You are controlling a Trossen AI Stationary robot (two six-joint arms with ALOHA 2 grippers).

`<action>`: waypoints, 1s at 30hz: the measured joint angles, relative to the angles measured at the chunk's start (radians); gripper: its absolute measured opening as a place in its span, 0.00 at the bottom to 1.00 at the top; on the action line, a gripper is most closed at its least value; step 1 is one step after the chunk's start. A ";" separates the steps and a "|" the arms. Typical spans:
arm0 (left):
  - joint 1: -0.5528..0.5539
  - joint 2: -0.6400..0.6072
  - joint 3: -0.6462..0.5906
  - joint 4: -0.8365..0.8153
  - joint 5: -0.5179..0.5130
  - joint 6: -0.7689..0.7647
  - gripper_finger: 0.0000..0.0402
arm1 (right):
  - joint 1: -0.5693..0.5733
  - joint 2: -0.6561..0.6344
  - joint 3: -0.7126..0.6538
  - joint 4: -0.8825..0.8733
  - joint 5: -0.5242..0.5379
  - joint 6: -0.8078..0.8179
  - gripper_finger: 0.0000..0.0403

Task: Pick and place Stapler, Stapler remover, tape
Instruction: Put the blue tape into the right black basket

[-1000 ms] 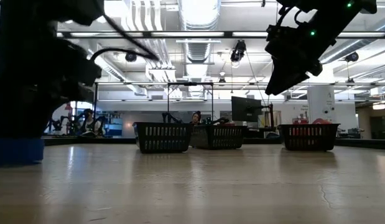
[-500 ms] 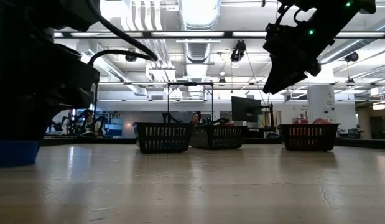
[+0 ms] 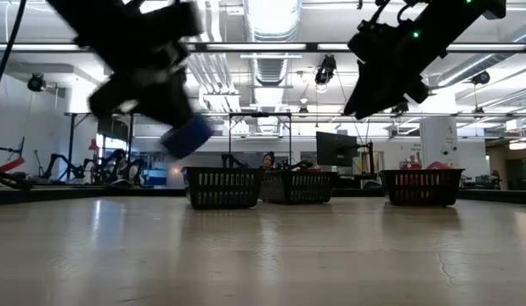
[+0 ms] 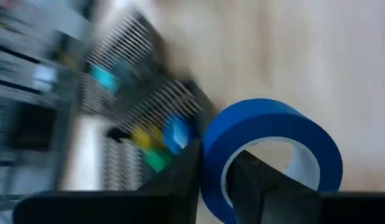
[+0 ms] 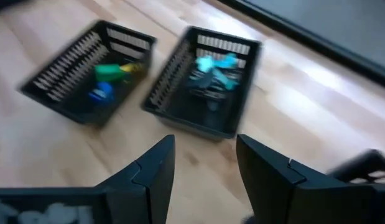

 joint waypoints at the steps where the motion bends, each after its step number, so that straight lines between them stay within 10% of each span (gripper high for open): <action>1: 0.006 0.000 0.001 0.060 -0.054 0.027 0.17 | 0.000 0.000 0.000 0.019 -0.014 0.003 0.42; 10: 0.132 0.000 -0.003 0.534 -0.217 0.198 0.14 | 0.000 0.000 -0.002 0.220 -0.199 -0.004 0.42; 30: 0.247 0.008 -0.005 0.749 -0.215 0.211 0.14 | 0.021 0.000 -0.054 0.544 -0.199 -0.009 0.42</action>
